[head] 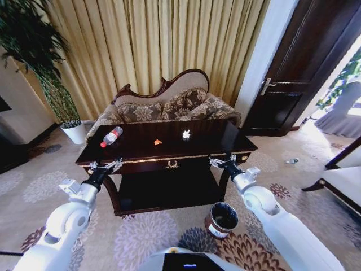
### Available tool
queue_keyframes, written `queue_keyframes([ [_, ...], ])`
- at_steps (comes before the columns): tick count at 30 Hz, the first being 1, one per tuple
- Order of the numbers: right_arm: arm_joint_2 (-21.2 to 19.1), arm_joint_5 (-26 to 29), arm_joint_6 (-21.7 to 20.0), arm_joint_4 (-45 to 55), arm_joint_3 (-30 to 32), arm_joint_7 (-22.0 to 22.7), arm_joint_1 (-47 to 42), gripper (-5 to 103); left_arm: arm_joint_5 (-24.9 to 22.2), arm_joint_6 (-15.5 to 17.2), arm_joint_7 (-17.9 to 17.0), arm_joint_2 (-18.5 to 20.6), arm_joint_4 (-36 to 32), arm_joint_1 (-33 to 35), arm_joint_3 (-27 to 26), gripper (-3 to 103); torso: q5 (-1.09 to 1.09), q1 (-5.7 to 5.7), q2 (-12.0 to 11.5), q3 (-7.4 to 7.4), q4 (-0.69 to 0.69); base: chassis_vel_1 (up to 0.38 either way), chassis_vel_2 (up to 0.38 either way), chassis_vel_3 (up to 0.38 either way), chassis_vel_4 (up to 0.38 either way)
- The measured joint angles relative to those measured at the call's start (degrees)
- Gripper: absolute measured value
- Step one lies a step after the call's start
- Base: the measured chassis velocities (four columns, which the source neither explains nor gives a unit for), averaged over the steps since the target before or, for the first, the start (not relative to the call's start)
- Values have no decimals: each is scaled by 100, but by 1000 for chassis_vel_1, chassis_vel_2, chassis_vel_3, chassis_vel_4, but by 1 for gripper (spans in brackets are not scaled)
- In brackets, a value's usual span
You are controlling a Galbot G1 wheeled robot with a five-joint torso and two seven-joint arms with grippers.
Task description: Move to the front of the table and place the trash on the table into the trash bin.
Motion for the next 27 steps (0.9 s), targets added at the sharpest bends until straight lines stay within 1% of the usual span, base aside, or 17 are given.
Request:
queue_keyframes([
  [18,-41,-28,-35,37,-24,26,20,100,38,16,-4,-34,-48,45,-15,100,0,0,0,0,0,-108,112,113,-109],
  [23,-52,-188,-184,14,-100,73,97,100,124,16,-9,-68,-41,45,-2,100,0,0,0,0,-1,-111,104,92,-105],
  [27,-91,-201,-242,-15,-195,84,184,100,146,16,-23,-68,-43,59,-3,100,0,1,0,0,0,-70,86,66,-81],
])
